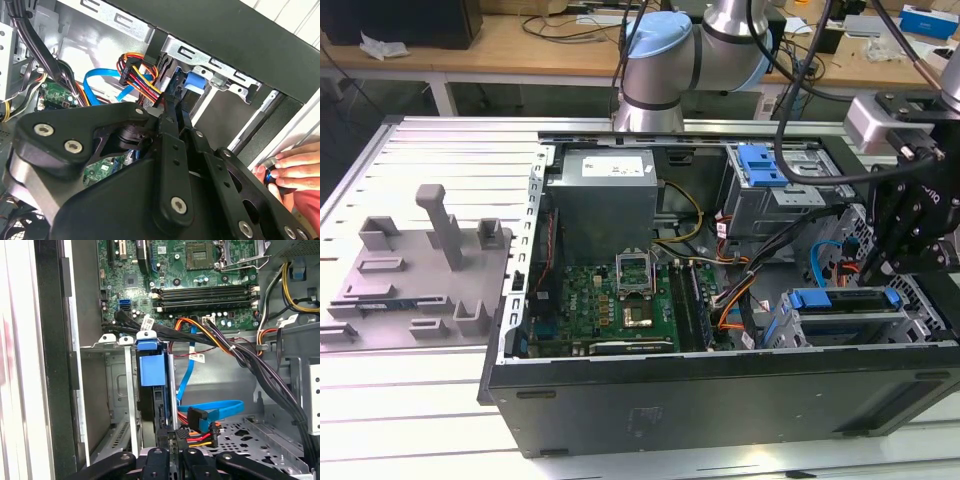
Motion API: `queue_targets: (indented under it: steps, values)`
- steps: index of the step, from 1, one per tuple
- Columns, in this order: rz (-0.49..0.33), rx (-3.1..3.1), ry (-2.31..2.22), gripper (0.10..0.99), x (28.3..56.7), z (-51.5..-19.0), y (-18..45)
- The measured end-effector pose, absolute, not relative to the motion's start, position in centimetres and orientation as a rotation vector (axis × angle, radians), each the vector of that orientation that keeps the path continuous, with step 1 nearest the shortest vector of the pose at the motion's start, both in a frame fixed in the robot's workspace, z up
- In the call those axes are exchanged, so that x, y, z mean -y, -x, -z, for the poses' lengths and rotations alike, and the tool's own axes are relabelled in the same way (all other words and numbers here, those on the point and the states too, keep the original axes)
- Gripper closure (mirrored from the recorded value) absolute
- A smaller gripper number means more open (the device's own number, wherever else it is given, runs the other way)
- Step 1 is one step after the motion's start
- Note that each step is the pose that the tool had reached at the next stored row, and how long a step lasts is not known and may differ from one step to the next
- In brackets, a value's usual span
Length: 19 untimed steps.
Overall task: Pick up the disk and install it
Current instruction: 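Insert the first disk wire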
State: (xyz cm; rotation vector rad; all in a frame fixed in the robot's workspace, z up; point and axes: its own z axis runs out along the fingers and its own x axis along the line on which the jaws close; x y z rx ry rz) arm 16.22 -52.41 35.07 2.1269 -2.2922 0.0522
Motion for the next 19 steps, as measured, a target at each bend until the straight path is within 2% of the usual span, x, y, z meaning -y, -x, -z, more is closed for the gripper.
queue_targets:
  steps: [12, 19]
  values:
    - [-0.054, 2.302, -2.114, 0.918, 52.4, -34.9, -16.2]
    - [-0.084, 2.302, -2.087, 0.918, 51.4, -34.9, -16.2]
